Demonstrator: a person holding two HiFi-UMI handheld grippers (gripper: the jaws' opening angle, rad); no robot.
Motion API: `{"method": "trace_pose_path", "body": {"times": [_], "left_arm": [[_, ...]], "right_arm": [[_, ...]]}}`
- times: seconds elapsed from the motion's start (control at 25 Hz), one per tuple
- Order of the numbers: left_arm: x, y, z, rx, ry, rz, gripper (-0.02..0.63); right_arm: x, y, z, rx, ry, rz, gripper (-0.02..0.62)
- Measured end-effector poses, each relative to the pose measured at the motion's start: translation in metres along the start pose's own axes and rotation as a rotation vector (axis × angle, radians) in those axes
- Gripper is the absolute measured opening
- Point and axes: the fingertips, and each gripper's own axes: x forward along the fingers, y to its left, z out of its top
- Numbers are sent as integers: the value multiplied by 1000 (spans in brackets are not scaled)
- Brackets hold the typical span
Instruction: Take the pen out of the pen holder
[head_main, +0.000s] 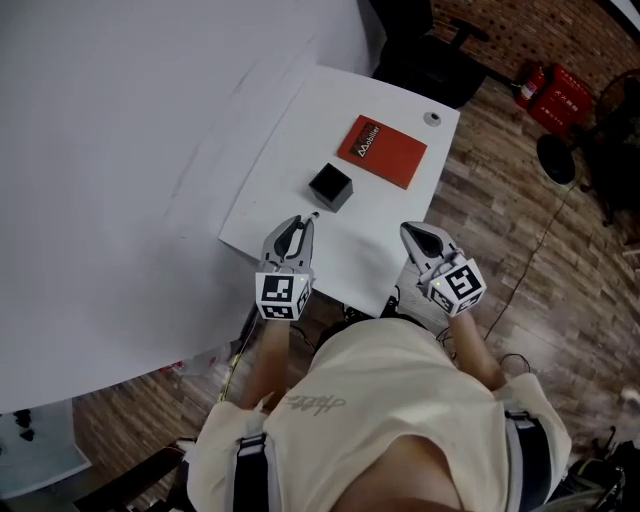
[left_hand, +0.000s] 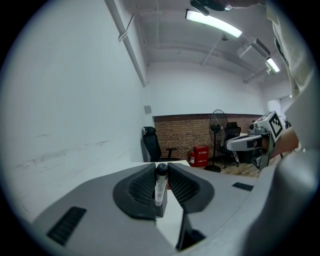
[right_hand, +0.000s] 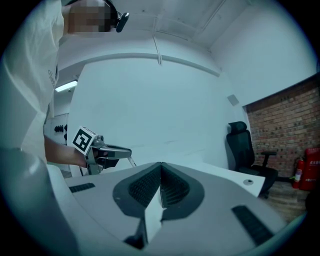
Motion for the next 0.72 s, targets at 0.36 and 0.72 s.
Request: {"method": "trace_pose_path", "body": {"times": [0.36, 0.72], "left_arm": [[22, -8, 4, 14, 1, -32, 86], [21, -9, 7, 13, -5, -25, 86]], "right_arm": [[-3, -5, 2, -16, -8, 6, 6], [-5, -5, 5, -26, -13, 17, 6]]}}
